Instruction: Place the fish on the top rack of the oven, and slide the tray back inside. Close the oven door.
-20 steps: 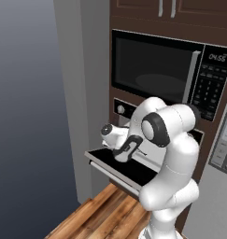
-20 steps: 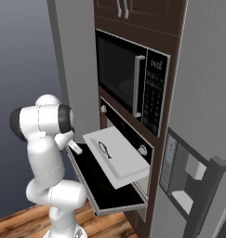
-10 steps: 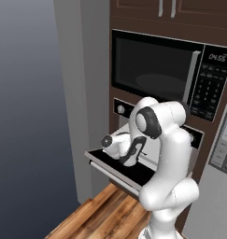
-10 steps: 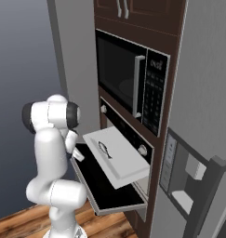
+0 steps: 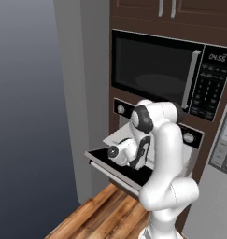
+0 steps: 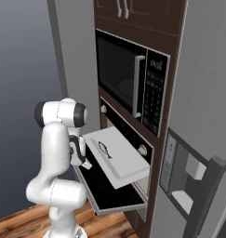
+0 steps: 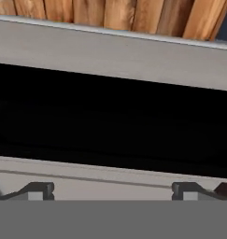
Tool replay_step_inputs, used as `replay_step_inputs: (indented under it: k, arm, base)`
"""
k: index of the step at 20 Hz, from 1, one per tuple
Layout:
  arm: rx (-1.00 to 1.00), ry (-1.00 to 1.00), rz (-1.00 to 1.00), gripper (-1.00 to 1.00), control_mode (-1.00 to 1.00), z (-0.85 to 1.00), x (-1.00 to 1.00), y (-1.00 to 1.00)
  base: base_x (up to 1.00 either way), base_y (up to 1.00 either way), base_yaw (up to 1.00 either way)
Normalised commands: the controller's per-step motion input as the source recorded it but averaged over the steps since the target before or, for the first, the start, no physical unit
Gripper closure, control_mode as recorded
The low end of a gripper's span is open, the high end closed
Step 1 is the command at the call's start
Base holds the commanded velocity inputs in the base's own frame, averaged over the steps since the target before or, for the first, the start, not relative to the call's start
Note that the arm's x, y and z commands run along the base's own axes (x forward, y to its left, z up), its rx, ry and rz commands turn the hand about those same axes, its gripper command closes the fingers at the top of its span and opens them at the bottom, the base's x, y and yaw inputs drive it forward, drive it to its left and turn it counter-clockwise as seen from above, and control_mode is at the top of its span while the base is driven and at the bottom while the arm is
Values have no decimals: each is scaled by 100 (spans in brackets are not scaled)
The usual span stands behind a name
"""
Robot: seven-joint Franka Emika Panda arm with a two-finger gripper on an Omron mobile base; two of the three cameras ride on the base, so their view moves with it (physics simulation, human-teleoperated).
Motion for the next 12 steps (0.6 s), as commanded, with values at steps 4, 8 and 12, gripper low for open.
replay_step_inputs:
  k: [4, 8, 12]
  arm:
    - [0, 0, 0, -100, -100, -28, 49, -66]
    - [0, 0, 0, -100, -100, -19, 60, -78]
    - [0, 0, 0, -100, -100, -18, 71, -85]
  base:
    - [0, 0, 0]
    - [0, 0, 0]
    - [0, 0, 0]
